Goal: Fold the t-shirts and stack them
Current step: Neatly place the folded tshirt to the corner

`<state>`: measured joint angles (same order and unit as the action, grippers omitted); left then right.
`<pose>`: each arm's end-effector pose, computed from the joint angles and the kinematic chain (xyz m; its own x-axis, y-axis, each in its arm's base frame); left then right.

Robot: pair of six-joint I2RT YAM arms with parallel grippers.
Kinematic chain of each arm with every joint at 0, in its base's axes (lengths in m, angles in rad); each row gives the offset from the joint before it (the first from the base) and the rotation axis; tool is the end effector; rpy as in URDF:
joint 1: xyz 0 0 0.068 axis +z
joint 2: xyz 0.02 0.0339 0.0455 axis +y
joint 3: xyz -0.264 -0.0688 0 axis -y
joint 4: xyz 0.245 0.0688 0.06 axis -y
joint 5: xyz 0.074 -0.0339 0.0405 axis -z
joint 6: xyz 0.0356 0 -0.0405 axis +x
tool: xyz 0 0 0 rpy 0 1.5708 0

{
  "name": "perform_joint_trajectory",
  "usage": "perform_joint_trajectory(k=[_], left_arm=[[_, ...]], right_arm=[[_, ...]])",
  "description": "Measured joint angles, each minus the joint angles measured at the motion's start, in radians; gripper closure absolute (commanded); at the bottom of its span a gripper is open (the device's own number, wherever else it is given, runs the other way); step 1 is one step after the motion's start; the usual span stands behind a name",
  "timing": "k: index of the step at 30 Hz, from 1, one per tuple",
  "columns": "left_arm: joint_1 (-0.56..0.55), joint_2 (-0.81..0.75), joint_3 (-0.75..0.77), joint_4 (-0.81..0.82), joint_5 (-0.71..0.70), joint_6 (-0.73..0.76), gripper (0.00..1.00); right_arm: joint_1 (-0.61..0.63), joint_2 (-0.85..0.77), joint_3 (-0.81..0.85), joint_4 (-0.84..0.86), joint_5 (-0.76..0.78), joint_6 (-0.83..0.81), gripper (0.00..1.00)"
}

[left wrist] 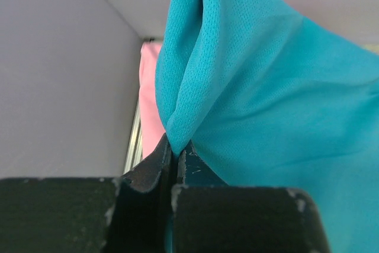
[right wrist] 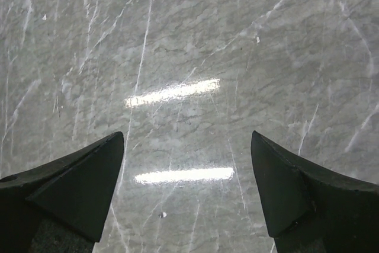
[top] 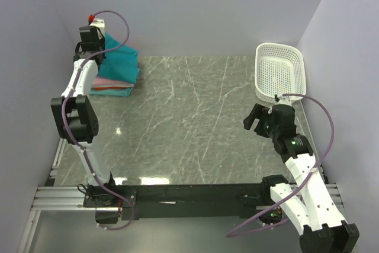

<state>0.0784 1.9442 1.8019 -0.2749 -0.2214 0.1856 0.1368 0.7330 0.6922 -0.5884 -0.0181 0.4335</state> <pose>0.4647 0.0443 0.3399 -0.4481 0.1454 -0.8821 -0.1973 0.9463 0.2562 0.1581 0.0224 0.2756 -0.5924 0.3424 -0.7292 0.1080 0.9308 0.3493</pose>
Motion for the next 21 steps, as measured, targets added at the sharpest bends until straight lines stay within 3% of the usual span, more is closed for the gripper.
perform_joint_trajectory(k=[9, 12, 15, 18, 20, 21], left_arm=[[0.072, 0.196, 0.136, -0.032, 0.014, 0.000, 0.99], [0.085, 0.216, 0.151, -0.034, 0.016, 0.000, 0.93], [0.095, 0.227, 0.151, -0.038, 0.016, 0.002, 0.81], [0.106, 0.230, 0.151, -0.046, 0.016, 0.005, 0.48], [0.114, 0.230, 0.151, -0.044, 0.014, 0.009, 0.39], [0.119, 0.230, 0.151, -0.042, 0.010, 0.007, 0.19]], right_arm=[[0.000, 0.013, 0.001, -0.025, 0.079, 0.014, 0.07], [0.000, 0.015, 0.001, -0.037, 0.105, 0.018, 0.07], [0.000, 0.020, 0.002, -0.043, 0.125, 0.019, 0.07], [0.000, 0.038, 0.002, -0.047, 0.138, 0.022, 0.06], [0.000, 0.050, 0.002, -0.048, 0.139, 0.022, 0.06], [0.000, 0.056, 0.002, -0.048, 0.139, 0.022, 0.07]])
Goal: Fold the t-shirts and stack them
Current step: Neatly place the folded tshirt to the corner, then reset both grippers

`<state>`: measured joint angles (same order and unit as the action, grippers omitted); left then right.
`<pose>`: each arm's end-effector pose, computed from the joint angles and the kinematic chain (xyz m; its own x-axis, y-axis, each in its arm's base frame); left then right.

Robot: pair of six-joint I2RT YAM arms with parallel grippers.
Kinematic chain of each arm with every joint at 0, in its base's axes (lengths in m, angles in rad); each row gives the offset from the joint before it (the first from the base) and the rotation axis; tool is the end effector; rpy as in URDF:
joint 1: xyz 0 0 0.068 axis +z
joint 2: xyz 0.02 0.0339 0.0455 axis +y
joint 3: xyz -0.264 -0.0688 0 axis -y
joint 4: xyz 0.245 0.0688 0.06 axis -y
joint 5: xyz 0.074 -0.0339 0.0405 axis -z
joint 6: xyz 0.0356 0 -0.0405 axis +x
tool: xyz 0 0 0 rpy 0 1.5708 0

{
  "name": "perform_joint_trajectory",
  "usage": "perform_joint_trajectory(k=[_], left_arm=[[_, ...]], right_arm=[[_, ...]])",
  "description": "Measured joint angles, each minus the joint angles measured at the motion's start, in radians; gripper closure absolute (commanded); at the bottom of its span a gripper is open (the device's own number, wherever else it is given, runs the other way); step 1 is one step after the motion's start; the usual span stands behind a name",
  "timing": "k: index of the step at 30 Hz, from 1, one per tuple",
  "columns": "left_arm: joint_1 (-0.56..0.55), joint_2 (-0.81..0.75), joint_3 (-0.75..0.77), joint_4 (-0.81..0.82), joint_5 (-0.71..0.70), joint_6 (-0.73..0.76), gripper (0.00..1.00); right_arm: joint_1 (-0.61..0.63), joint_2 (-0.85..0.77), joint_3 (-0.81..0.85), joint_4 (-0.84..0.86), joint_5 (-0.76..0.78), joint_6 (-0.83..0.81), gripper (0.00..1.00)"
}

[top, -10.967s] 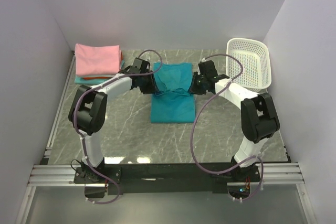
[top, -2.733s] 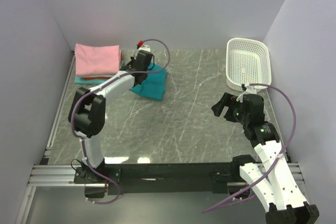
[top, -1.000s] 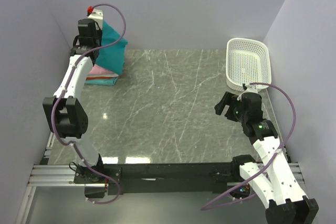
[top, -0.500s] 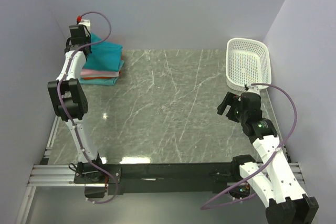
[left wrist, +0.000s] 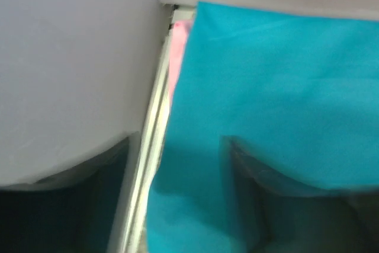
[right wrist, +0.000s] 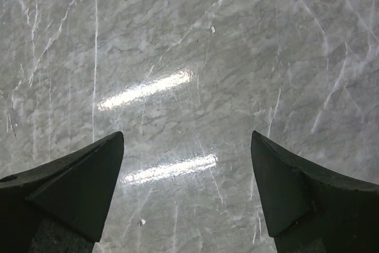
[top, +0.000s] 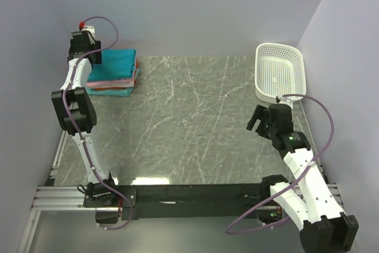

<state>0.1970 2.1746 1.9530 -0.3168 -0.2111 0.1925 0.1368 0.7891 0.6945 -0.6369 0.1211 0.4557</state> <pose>0.5041 0.1082 0.2797 -0.5639 0.0782 -0.8221 -0.2648 0.9258 0.2697 0.1640 0.0182 0.2644 -0.6146 0.3564 -0.7037 0.2496 0.9341 0.2550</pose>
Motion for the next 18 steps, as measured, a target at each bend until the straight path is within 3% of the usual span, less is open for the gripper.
perform_joint_trajectory(k=[1, 2, 11, 18], left_arm=[[0.006, 0.000, 0.000, 0.000, -0.004, 0.002, 0.07], [0.012, 0.000, 0.000, -0.004, -0.005, -0.003, 0.01], [0.074, -0.039, 0.055, -0.105, 0.059, -0.227, 0.01], [0.064, -0.308, 0.024, -0.172, 0.214, -0.586, 0.01]], right_arm=[[0.000, 0.003, 0.000, 0.000, 0.000, 0.000, 0.07], [0.000, 0.006, 0.000, 0.000, 0.000, 0.000, 0.07], [0.000, 0.001, 0.000, 0.001, -0.009, 0.004, 0.05], [0.000, -0.009, 0.000, 0.003, -0.033, 0.016, 0.04]])
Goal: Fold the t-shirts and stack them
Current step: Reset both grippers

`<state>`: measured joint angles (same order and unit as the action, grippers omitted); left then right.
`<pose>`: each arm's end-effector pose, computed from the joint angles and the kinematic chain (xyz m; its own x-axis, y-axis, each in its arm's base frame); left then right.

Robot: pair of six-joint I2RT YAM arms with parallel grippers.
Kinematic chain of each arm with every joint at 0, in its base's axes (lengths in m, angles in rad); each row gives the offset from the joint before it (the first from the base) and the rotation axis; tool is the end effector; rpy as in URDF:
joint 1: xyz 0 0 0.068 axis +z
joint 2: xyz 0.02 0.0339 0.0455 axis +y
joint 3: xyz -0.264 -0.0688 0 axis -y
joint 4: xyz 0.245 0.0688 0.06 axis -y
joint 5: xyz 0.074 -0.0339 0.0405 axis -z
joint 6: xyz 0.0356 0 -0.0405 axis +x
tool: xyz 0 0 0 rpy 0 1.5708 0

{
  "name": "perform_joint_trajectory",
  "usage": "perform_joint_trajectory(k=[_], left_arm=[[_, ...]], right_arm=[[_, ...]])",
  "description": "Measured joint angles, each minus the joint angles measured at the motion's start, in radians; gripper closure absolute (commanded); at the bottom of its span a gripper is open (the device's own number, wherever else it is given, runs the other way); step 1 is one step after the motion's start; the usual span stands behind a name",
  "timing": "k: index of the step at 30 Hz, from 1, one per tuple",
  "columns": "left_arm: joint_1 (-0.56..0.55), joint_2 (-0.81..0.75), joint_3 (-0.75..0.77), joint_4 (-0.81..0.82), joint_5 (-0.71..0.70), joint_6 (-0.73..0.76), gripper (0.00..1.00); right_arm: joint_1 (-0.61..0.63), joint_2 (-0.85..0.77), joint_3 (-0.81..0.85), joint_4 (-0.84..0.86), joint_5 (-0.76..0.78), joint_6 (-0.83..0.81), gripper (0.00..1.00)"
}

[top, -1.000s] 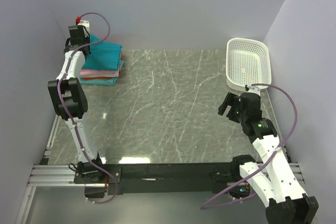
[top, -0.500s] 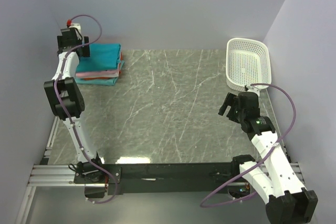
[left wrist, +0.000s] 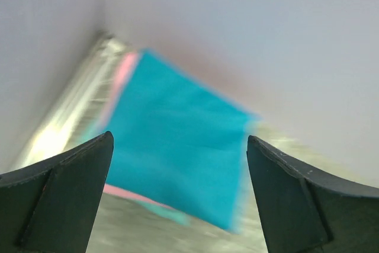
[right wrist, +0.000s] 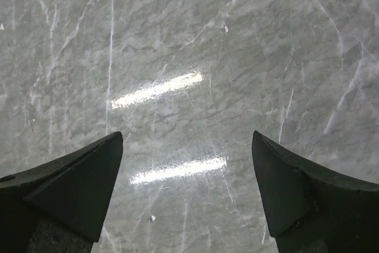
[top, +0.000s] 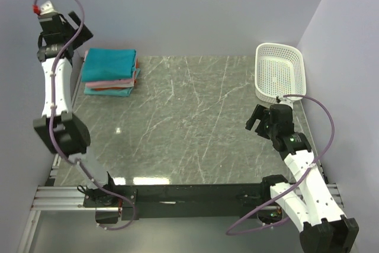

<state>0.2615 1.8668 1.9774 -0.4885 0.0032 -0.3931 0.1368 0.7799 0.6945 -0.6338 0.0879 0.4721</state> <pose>0.4210 0.1125 0.4123 -0.2313 -0.4584 -0.8581 -0.3727 0.8565 -0.3571 0.1628 0.0193 0.2659 -0.6133 0.3729 -0.6963 0.2341 0.9278 0.2906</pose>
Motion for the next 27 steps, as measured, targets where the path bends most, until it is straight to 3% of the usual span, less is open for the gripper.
perform_joint_trajectory(k=[5, 12, 20, 27], left_arm=[[-0.069, -0.290, -0.175, 0.037, 0.034, -0.152, 0.00], [-0.354, -0.596, -0.557, 0.101, 0.017, -0.237, 0.01], [-0.607, -0.774, -1.017, 0.140, -0.065, -0.354, 0.00], [-0.747, -0.887, -1.233, 0.148, -0.167, -0.449, 0.00]], right_arm=[[0.000, -0.047, 0.000, 0.003, -0.008, 0.006, 0.04], [0.000, -0.098, 0.000, 0.007, -0.036, 0.007, 0.04], [0.000, -0.100, 0.000, 0.012, -0.055, 0.009, 0.04], [0.000, -0.143, -0.062, 0.073, -0.064, 0.022, 0.03]])
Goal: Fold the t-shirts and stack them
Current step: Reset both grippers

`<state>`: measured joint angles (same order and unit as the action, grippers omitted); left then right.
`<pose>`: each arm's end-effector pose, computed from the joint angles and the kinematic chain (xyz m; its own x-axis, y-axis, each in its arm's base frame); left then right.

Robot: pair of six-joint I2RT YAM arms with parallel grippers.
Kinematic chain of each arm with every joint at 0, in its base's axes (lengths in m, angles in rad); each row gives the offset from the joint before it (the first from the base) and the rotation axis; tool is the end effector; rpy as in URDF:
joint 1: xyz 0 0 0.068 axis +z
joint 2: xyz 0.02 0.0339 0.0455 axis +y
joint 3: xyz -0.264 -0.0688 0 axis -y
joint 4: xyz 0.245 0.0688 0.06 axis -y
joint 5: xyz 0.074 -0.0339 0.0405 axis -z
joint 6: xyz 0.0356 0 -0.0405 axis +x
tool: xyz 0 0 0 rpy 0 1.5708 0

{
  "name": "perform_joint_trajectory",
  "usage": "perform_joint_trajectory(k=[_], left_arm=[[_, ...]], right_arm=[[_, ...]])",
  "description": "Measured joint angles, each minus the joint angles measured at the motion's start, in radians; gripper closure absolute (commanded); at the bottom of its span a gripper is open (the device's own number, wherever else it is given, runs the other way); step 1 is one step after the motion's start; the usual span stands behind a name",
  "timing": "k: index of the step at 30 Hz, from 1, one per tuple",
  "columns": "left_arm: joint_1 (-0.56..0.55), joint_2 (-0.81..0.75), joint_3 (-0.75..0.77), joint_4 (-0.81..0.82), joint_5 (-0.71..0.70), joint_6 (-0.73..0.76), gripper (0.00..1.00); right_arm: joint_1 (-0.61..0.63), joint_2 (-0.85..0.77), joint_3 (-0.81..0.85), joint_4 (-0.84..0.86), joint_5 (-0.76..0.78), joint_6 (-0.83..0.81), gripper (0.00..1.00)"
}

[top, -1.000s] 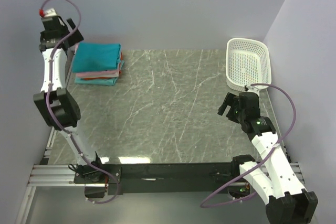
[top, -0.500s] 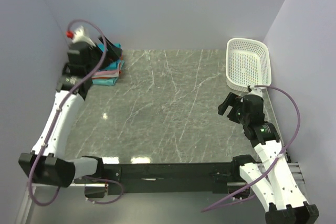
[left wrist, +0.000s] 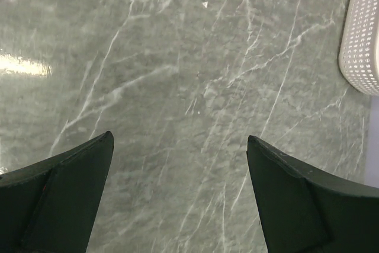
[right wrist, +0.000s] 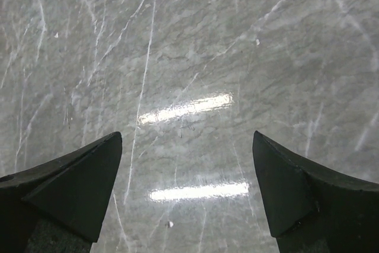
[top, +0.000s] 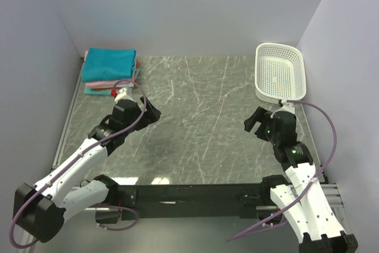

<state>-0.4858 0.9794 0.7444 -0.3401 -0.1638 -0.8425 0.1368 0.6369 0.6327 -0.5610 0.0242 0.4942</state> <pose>0.1943 -0.0960 0.2746 -0.5736 -0.5298 -0.6247 -0.1329 0.8128 -0.5672 0.1443 0.0190 0.2708 -0.5222 0.4068 -0.7496 0.1495 0.9090 0.3892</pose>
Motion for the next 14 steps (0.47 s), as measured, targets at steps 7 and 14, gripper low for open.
perform_joint_trajectory(k=[7, 14], left_arm=[[-0.019, -0.045, -0.168, 0.023, -0.065, -0.072, 0.01], [-0.020, -0.055, -0.172, 0.023, -0.133, -0.089, 0.01]], right_arm=[[0.000, -0.016, -0.149, 0.101, -0.054, 0.037, 0.03], [0.000, 0.006, -0.164, 0.139, -0.041, 0.040, 0.03]])
